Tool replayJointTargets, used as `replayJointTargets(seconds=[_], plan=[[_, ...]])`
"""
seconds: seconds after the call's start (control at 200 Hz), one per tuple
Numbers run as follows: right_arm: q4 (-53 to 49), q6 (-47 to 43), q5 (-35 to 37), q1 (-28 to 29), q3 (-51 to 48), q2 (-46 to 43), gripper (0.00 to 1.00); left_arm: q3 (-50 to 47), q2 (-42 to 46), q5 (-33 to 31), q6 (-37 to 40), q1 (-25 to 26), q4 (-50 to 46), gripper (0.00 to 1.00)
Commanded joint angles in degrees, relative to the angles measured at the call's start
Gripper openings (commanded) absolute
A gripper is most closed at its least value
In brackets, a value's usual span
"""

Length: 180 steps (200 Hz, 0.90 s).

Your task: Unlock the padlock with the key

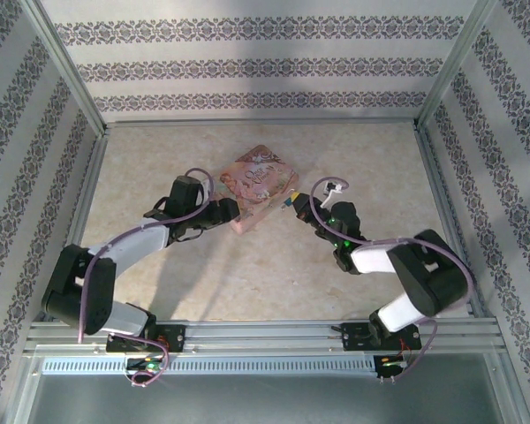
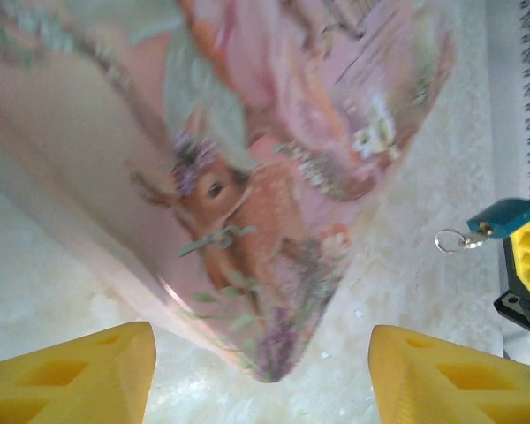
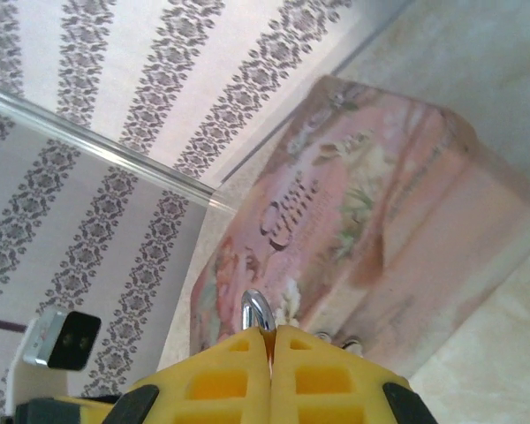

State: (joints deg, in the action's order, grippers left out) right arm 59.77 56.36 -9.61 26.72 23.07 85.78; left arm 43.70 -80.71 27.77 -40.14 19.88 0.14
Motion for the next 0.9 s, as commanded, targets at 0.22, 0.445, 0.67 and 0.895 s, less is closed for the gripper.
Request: replayJointTargets(seconds=[0.22, 0.445, 0.67, 0.895], plan=[[-30.66, -17.79, -1.44, -0.35, 3.96, -21.43, 0.00, 1.50, 12.05, -14.85, 7.69, -0.20, -8.89, 0.71], [-42.60, -24.01, -5.67, -0.53, 6.34, -29.47, 0.00, -1.71, 22.94, -25.43, 10.37, -1.22, -11.08, 0.85], [-60.67, -31.63, -10.29, 0.20, 12.70, -31.99, 0.00, -4.81, 32.26, -37.08, 13.35, -2.34, -13.49, 0.99], [-76.48, -36.17, -6.02, 4.39, 18.06, -32.39, 0.00, -6.41, 35.55, -47.95, 17.71, -2.88, -14.39, 0.99]])
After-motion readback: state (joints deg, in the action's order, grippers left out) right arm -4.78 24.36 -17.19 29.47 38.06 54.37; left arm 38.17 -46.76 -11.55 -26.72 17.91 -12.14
